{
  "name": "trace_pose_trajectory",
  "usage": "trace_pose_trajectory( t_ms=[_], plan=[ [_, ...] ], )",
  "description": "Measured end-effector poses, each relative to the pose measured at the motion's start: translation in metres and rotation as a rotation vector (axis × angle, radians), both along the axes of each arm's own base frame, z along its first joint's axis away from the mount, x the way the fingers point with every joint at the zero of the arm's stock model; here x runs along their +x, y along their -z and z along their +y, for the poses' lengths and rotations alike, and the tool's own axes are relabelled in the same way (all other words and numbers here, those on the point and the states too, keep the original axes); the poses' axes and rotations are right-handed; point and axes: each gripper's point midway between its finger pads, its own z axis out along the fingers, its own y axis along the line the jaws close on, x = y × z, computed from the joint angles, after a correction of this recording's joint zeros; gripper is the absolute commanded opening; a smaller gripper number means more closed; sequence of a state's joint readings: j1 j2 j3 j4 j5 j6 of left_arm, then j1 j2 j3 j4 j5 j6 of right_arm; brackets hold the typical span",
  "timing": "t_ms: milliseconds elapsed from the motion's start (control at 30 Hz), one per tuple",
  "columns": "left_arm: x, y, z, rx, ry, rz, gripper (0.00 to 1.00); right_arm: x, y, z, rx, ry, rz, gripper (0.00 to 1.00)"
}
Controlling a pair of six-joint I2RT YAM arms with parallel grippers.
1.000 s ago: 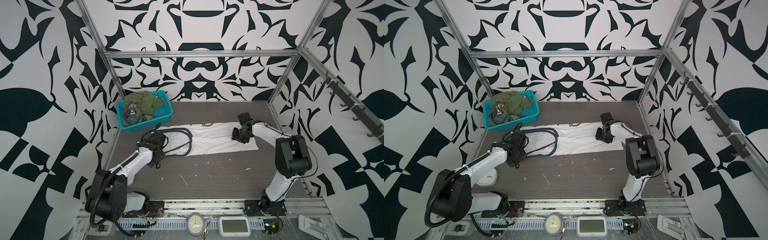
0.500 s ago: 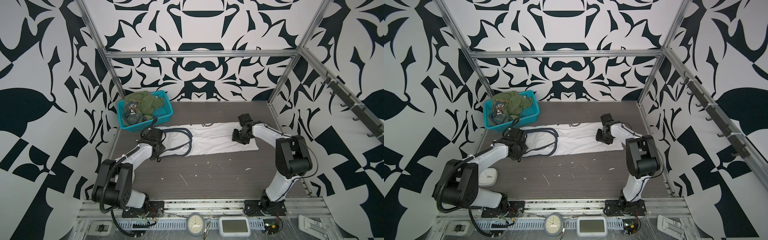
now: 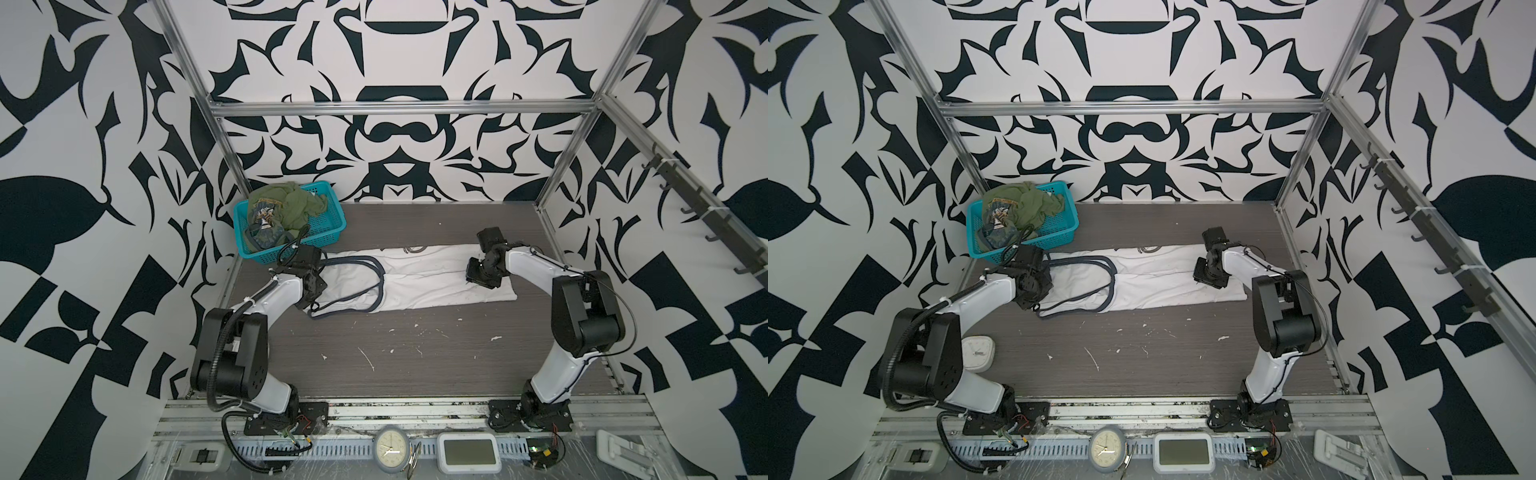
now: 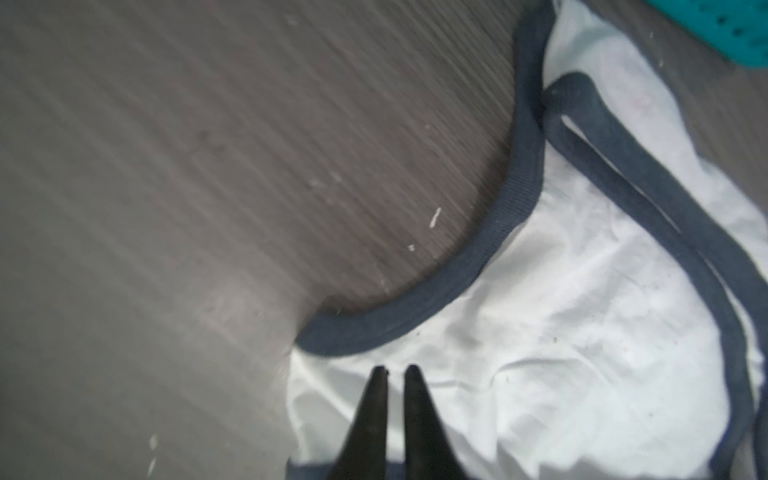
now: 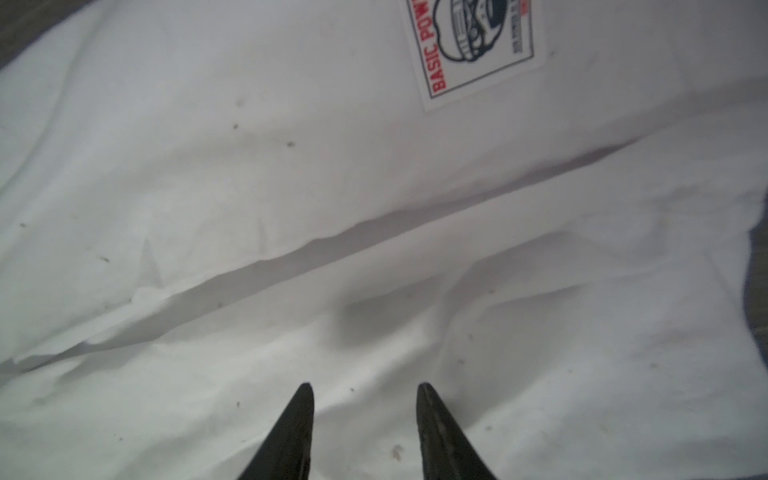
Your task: Fold and stack the tank tops
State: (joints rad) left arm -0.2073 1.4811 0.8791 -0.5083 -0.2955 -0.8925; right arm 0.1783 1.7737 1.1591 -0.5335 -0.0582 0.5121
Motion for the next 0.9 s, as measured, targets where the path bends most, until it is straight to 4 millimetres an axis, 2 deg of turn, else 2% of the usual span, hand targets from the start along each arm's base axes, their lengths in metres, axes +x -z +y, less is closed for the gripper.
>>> trace_pose_trajectory(
  t_ms=[67,167,233,367,467,733,900],
  plan=[
    [-0.012,-0.01,0.0,0.029,0.009,0.002,0.37,-0.001,0.001,0.0,-0.001,0.0,0.002,0.43],
    [-0.032,-0.019,-0.005,0.06,0.033,0.015,0.4,-0.001,0.001,0.0,-0.001,0.0,0.002,0.43],
    [-0.048,-0.014,-0.008,0.078,0.05,0.055,0.4,-0.001,0.001,0.0,0.0,0.0,0.002,0.43],
    [-0.079,0.008,-0.004,0.108,0.056,0.166,0.41,-0.001,0.001,0.0,-0.001,0.0,0.002,0.43],
    [-0.091,0.019,-0.002,0.12,0.059,0.219,0.42,-0.001,0.001,0.0,0.0,0.0,0.002,0.43],
    [-0.072,0.033,-0.012,0.117,0.125,0.206,0.41,-0.001,0.001,0.0,0.0,0.0,0.003,0.43],
    [-0.057,0.035,-0.013,0.141,0.151,0.203,0.36,-0.002,0.003,-0.001,-0.001,0.002,0.008,0.43]
  ],
)
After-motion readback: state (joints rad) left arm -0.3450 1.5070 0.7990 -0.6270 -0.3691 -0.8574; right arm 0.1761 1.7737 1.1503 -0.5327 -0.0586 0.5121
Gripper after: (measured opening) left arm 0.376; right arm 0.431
